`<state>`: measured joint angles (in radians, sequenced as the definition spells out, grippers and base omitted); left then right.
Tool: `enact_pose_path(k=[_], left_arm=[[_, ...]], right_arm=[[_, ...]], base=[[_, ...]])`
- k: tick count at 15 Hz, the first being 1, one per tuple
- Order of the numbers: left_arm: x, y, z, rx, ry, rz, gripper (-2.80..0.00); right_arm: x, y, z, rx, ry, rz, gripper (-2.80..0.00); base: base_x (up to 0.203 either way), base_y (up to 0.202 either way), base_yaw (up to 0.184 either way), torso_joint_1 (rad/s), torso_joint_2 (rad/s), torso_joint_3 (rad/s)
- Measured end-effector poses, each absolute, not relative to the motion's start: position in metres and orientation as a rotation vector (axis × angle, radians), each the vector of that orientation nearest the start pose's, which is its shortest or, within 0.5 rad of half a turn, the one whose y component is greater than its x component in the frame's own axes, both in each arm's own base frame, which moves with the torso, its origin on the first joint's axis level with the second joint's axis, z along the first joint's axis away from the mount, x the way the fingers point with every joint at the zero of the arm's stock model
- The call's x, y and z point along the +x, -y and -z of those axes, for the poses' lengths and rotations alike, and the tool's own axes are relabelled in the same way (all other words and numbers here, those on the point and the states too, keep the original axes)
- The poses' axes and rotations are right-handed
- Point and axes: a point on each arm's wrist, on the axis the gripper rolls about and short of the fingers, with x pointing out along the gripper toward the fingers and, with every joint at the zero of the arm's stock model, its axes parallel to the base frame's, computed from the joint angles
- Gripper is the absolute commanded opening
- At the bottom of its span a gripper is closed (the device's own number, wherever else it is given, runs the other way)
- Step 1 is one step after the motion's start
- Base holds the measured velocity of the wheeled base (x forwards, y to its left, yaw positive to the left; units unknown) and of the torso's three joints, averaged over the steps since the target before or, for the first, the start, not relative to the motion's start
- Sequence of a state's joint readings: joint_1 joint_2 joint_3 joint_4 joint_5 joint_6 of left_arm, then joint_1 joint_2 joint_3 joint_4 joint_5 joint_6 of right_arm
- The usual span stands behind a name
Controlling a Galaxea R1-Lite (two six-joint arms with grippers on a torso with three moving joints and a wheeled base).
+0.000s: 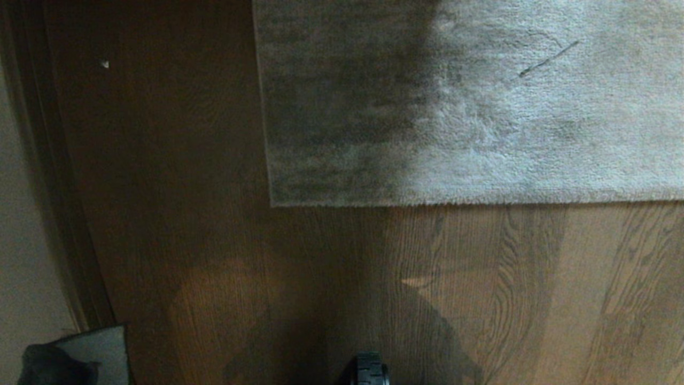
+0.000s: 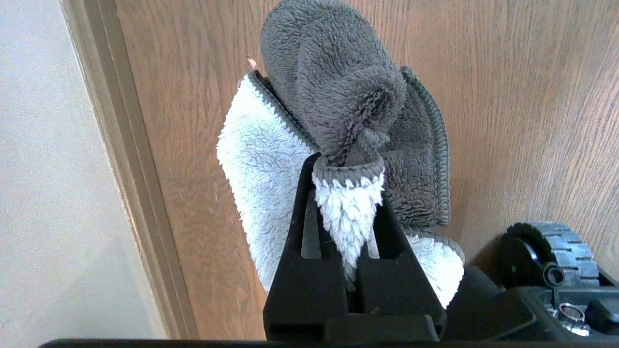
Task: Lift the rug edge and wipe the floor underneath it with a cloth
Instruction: Lift up the carpet
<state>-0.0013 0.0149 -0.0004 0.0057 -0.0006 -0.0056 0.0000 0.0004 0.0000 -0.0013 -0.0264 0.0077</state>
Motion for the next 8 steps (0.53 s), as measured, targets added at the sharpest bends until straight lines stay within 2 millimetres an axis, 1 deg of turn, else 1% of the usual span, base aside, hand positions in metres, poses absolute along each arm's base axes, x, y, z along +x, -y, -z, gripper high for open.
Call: enact_pose_path(k=[8], left_arm=[[-0.0228,0.0,-0.0751,-0.006,-0.005,0.004,-2.8]], right_arm=[[-0.0228,0.0006,-0.0756,0.007,0.001,0.026,-2.8]], base=[[0.0,0.0,0.0,0.0,0.0,0.0]])
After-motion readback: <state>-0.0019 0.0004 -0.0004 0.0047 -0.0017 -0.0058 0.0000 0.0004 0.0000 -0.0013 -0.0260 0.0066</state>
